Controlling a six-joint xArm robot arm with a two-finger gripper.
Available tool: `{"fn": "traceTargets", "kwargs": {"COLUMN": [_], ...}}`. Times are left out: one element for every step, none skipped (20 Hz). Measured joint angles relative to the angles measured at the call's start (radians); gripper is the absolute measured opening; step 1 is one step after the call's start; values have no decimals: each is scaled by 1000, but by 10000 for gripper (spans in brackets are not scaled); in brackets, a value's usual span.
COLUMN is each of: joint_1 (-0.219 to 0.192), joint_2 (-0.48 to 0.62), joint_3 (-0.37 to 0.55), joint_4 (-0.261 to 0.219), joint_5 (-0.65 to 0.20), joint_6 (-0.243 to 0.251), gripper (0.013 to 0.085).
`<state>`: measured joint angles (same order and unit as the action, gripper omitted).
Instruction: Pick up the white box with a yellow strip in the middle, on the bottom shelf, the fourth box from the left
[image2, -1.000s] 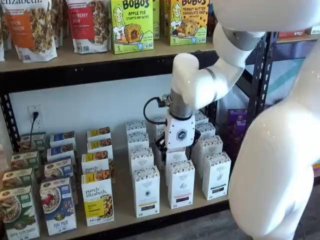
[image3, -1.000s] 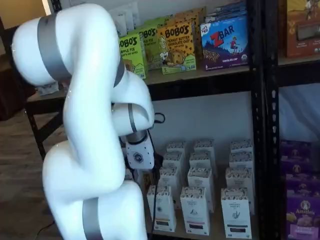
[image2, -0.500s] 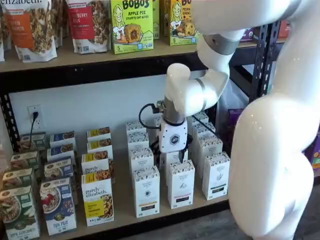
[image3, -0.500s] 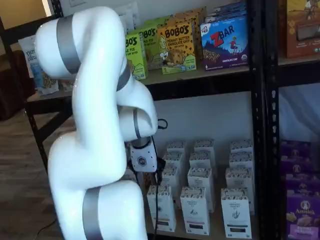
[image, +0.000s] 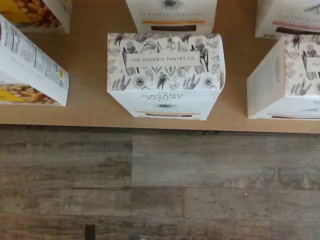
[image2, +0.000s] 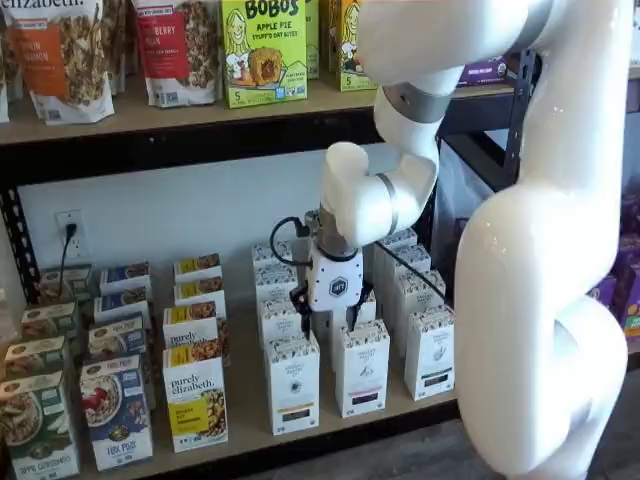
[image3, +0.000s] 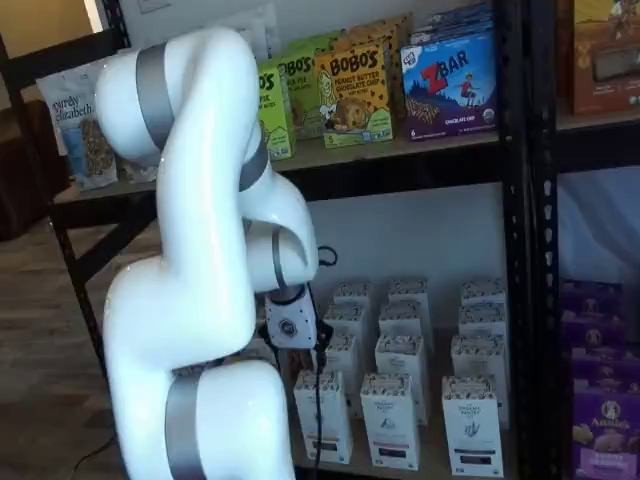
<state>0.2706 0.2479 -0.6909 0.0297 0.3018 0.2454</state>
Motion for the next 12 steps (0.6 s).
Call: {"fn": "traceTargets", "kwargs": {"joint_1": [1,3,4,5,6,6,6,9,10,11,11,11], "joint_2": [17,31,50,64,82,99,116,132,147,164,177,193], "joint_3": [-9,-16,-26,-33,-41,-51,-59,-69,-78,-88,-96,-105], "joint_4": [2,6,12,14,10,-3,-7,1,0,-6,-19,-35], "joint_5": [-8,-16,-25,-32,-40,-49,-57,-62,-65,-70,-75,-81], "joint_6": [-1,-4,-9,-9,-5,7,11,6,8,15,28,44], "gripper": [850,850,850,850,850,850,850,850,850,850,850,850]}}
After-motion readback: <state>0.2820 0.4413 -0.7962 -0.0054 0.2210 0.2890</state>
